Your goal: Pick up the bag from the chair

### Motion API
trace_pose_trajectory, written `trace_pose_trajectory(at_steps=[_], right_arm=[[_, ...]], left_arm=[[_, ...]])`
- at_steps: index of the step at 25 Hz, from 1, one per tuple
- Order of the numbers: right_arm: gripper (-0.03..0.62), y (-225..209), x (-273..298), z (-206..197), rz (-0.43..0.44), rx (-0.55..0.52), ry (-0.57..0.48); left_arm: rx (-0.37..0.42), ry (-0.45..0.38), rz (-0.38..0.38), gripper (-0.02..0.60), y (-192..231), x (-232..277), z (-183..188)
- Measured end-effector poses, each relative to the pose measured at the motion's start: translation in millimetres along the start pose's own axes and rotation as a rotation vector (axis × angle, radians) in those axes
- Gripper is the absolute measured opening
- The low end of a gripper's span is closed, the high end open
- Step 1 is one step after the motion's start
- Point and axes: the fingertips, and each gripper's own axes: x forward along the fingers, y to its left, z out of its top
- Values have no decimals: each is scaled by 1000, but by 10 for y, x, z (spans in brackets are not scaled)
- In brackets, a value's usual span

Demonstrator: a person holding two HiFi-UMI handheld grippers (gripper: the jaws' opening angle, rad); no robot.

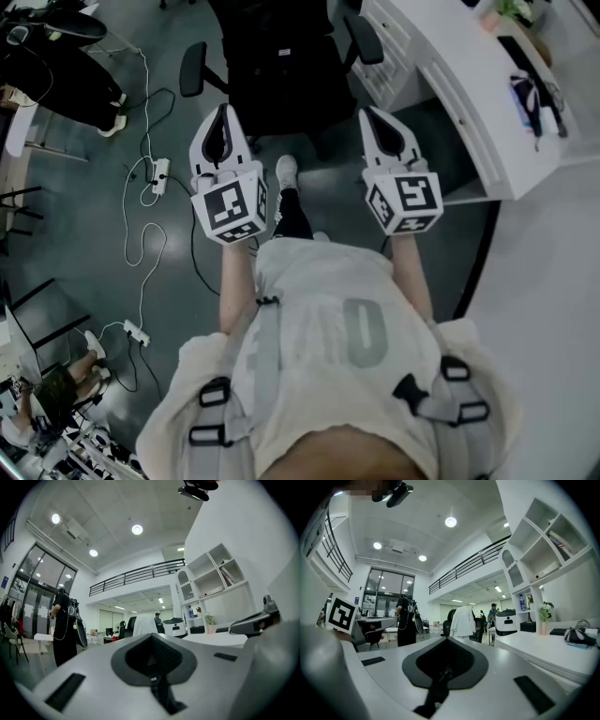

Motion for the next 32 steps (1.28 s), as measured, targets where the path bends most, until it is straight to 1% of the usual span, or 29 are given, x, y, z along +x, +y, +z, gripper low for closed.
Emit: trace_pose_trajectory(at_steps=[6, 8, 11, 12, 15, 18, 23, 26, 32], right_arm=[[5, -131, 280, 50, -1, 4, -2], [5, -168, 417, 20, -3, 17, 2], [5, -225, 650, -18, -15, 17, 5], [5, -230, 749, -23, -15, 12, 8], [5, -216, 1083, 6, -8, -21, 17], [5, -258, 1456, 71, 2, -41, 21], [5, -409, 2127, 139, -6, -41, 42], [5, -495, 2510, 157, -26, -39, 61], [5, -540, 3293, 214, -25, -51, 73]], left_arm=[[2, 11, -16, 6, 22, 399, -2], [-22, 16, -20, 6, 47, 544, -51], [-89, 8, -35, 6, 107, 757, -89], [-91, 4, -37, 6, 142, 844, -90], [-67, 0, -36, 6, 290, 1144, -78], [-77, -3, -32, 6, 448, 1496, -73], [-84, 2, -30, 6, 704, 2151, -148], [-79, 15, -41, 6, 854, 2543, -198], [-80, 15, -88, 6, 1071, 3208, -257]])
